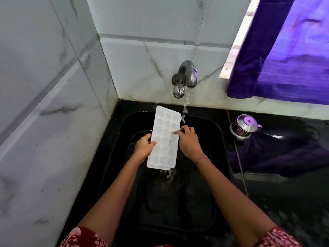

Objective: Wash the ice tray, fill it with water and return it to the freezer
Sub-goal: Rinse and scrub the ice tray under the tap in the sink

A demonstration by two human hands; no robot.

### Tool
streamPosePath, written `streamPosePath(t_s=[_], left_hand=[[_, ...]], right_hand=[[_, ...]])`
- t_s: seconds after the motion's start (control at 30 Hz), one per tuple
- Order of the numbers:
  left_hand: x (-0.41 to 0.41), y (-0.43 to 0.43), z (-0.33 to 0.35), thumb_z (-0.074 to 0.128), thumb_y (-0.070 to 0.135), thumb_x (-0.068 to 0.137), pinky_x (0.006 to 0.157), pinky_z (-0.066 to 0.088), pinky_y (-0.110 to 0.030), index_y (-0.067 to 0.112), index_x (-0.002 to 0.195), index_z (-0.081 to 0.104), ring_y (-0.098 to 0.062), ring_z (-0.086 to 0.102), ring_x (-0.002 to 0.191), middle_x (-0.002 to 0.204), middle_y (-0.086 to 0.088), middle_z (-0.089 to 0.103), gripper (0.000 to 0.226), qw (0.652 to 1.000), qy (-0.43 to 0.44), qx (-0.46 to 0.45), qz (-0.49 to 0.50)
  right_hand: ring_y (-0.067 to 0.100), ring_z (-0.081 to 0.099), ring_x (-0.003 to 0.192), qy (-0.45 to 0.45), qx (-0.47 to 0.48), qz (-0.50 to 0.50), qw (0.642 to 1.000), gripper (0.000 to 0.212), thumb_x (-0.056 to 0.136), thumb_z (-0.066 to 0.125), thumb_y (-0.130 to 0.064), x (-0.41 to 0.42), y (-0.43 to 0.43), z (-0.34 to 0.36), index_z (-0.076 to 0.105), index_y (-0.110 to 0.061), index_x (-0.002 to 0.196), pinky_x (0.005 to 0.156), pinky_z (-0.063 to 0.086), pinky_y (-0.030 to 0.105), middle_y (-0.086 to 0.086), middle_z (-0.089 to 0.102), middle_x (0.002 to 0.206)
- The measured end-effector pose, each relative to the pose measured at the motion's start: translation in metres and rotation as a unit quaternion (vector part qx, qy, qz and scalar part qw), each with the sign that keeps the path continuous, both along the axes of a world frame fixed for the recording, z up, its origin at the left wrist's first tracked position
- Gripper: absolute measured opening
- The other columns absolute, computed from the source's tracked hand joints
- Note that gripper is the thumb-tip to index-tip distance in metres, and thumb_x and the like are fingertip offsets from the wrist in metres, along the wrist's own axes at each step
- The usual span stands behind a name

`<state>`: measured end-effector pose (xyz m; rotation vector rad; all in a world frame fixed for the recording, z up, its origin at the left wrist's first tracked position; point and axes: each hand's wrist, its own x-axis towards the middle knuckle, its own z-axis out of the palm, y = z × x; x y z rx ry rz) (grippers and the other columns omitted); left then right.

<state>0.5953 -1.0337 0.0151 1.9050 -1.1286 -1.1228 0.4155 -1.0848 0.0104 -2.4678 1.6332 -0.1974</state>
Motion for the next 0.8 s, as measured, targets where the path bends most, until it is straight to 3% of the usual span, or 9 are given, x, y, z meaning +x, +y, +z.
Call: streamPosePath(t_s=[0.1, 0.2, 0.33, 0.57, 0.8], left_hand=[[-0.001, 0.003, 0.002, 0.053, 0.012, 0.094, 0.069, 0.053, -0.037, 0.013, 0.126, 0.052, -0.025, 0.064, 0.09, 0.11, -0.014, 0.065, 0.032, 0.994, 0.1, 0.035, 0.029], [-0.002, 0.005, 0.007, 0.05, 0.015, 0.096, 0.057, 0.049, -0.032, 0.02, 0.114, 0.053, -0.018, 0.062, 0.079, 0.095, -0.003, 0.064, 0.019, 0.982, 0.178, 0.049, 0.047], [0.001, 0.005, 0.01, 0.05, 0.018, 0.096, 0.061, 0.051, -0.035, 0.02, 0.11, 0.056, -0.021, 0.063, 0.082, 0.091, -0.002, 0.065, 0.016, 0.975, 0.209, 0.051, 0.048], [-0.008, -0.004, 0.018, 0.049, 0.018, 0.097, 0.063, 0.053, -0.036, 0.02, 0.114, 0.056, -0.022, 0.063, 0.079, 0.091, -0.004, 0.065, 0.019, 0.968, 0.244, 0.051, 0.037], [-0.016, -0.012, 0.021, 0.046, 0.019, 0.098, 0.066, 0.053, -0.037, 0.021, 0.111, 0.056, -0.022, 0.063, 0.081, 0.092, -0.003, 0.064, 0.017, 0.969, 0.243, 0.043, 0.021]], right_hand=[[0.029, 0.035, 0.119, 0.006, -0.014, -0.005, 1.0, 0.037, 0.096, 0.043, -0.017, -0.001, 0.001, 0.001, 0.049, -0.024, 0.132, 0.092, 0.038, 0.037, 0.008, 0.039, 0.132], [0.029, 0.033, 0.123, -0.004, -0.006, 0.008, 1.0, 0.035, 0.097, 0.044, -0.034, -0.002, 0.002, 0.006, 0.051, -0.027, 0.131, 0.094, 0.038, 0.04, 0.008, 0.037, 0.135], [0.029, 0.03, 0.127, -0.011, 0.015, 0.017, 1.0, 0.041, 0.094, 0.049, -0.043, -0.006, -0.002, 0.017, 0.052, -0.025, 0.13, 0.097, 0.039, 0.042, 0.008, 0.034, 0.139], [0.028, 0.031, 0.126, -0.009, 0.004, 0.026, 1.0, 0.036, 0.096, 0.049, -0.035, -0.012, -0.012, 0.029, 0.054, -0.022, 0.129, 0.096, 0.041, 0.038, 0.011, 0.036, 0.137], [0.028, 0.035, 0.124, 0.022, -0.035, 0.012, 0.999, 0.039, 0.094, 0.049, -0.041, -0.023, -0.019, 0.033, 0.055, -0.018, 0.126, 0.091, 0.043, 0.036, 0.01, 0.038, 0.136]])
